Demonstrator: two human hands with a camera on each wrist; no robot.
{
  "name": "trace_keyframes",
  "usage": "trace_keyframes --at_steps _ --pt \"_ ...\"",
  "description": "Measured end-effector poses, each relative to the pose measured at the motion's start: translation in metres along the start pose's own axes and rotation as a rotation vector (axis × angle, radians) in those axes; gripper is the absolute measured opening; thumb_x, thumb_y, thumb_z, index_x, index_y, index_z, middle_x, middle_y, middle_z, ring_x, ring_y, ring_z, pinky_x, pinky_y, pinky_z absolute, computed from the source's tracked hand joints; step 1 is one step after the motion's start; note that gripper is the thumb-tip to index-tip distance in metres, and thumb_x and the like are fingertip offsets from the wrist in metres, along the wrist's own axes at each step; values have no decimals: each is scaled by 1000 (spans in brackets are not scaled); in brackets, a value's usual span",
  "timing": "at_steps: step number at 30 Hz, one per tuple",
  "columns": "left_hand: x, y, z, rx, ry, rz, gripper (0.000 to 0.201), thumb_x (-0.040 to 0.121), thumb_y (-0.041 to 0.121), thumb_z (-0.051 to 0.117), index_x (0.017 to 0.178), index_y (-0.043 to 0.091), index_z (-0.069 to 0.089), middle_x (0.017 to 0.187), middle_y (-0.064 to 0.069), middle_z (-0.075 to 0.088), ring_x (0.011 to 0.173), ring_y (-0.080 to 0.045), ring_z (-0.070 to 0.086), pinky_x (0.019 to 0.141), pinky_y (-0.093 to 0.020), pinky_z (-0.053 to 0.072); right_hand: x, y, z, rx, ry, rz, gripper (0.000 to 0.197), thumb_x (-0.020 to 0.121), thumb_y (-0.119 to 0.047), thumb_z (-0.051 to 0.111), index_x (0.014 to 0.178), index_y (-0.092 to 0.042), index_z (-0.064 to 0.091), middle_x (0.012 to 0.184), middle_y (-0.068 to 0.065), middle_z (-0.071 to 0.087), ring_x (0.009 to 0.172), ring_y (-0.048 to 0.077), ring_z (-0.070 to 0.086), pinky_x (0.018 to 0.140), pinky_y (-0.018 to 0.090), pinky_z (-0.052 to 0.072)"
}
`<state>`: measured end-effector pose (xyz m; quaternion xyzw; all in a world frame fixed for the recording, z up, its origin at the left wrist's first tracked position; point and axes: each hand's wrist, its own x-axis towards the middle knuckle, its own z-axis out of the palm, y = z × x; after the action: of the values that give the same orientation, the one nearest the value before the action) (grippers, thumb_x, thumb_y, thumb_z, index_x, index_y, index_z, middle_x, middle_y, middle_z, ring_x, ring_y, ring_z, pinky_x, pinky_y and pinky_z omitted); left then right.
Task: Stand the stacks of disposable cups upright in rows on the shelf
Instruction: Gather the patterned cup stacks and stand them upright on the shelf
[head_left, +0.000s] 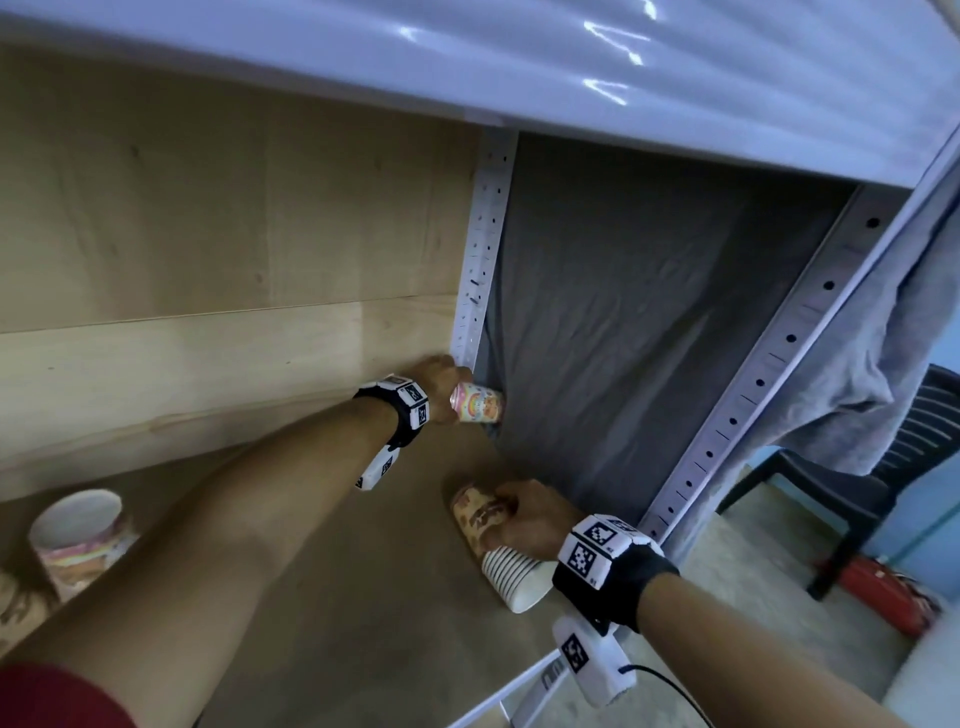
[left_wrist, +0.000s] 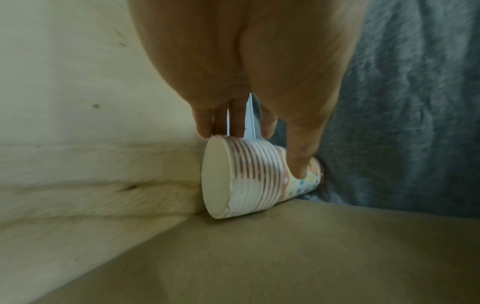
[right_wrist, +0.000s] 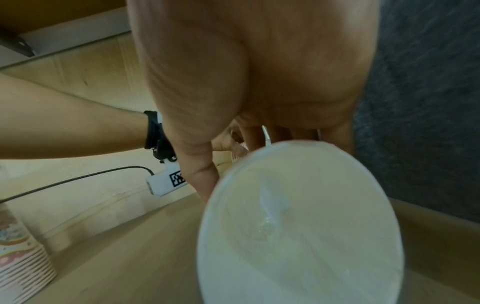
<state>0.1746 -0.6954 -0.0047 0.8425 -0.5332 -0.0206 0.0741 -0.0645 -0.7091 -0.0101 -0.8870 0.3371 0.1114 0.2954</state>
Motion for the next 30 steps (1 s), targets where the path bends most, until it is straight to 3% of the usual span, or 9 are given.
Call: trace_keyframes --at_steps 7,12,18,21,27,30 --pt "13 -3 13 81 17 33 55 74 44 74 121 22 57 111 -8 59 106 -27 57 92 -35 49 7 -1 8 5 38 13 74 73 -41 75 140 -23 47 136 0 57 123 21 56 98 26 43" --pt "12 -3 11 127 15 35 57 76 38 72 125 19 49 112 -8 62 103 -30 60 86 -35 50 8 -1 9 -5 63 28 71 69 -39 78 133 -21 54 128 1 62 115 22 61 93 28 48" --pt "4 -10 12 69 6 25 59 72 41 74 123 23 49 111 -3 62 98 -25 62 80 -31 50 9 -5 13 -38 66 33 82 59 -42 81 134 -23 51 127 -1 61 111 23 62 90 32 51" --pt "-5 -13 11 41 -6 1 55 72 35 76 121 22 52 109 -2 62 97 -24 62 75 -27 46 8 -7 13 -63 70 19 76 56 -43 79 125 -25 54 118 -2 64 102 23 63 84 33 54" --pt "-35 -19 -8 -13 -74 -90 63 61 17 80 118 16 54 111 -5 64 91 -23 64 71 -28 52 0 -14 11 -77 94 -23 57 62 -44 69 114 -24 57 106 -1 64 94 24 63 74 29 47" --pt "-55 -21 -21 -66 -32 -123 76 57 26 85 124 17 49 115 -5 59 101 -25 61 84 -34 53 -9 -23 10 -66 126 -58 44 73 -39 64 113 -23 57 100 -1 60 89 24 60 73 28 44"
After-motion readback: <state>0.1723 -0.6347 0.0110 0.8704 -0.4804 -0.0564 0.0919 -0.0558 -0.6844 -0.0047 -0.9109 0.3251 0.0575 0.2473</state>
